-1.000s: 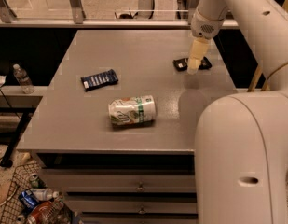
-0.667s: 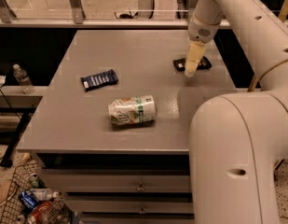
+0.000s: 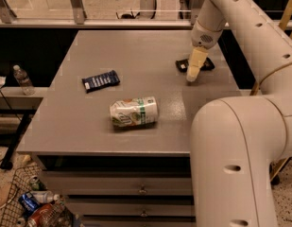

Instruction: Move rxbar chocolate near 7up can

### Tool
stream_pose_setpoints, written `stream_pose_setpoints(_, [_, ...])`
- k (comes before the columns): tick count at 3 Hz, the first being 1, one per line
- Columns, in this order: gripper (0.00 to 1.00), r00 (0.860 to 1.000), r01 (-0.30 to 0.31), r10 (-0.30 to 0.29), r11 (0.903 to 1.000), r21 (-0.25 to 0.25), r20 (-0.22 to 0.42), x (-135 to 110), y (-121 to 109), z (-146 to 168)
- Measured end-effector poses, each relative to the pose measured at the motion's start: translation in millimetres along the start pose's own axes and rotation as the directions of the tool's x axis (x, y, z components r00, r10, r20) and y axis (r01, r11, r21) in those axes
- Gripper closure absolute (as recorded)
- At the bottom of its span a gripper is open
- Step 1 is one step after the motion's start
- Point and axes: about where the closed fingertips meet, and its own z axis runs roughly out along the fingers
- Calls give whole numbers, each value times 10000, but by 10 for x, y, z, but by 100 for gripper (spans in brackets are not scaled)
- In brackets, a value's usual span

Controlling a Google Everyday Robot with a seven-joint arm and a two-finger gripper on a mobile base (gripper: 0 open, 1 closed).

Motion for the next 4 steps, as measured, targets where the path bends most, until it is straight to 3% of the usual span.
stream_pose_setpoints(1, [18, 9996, -236, 236, 9997, -9, 152, 86, -17, 15])
stream_pose_setpoints(4, [88, 9983, -439, 443, 9990, -112, 370, 133, -25, -21])
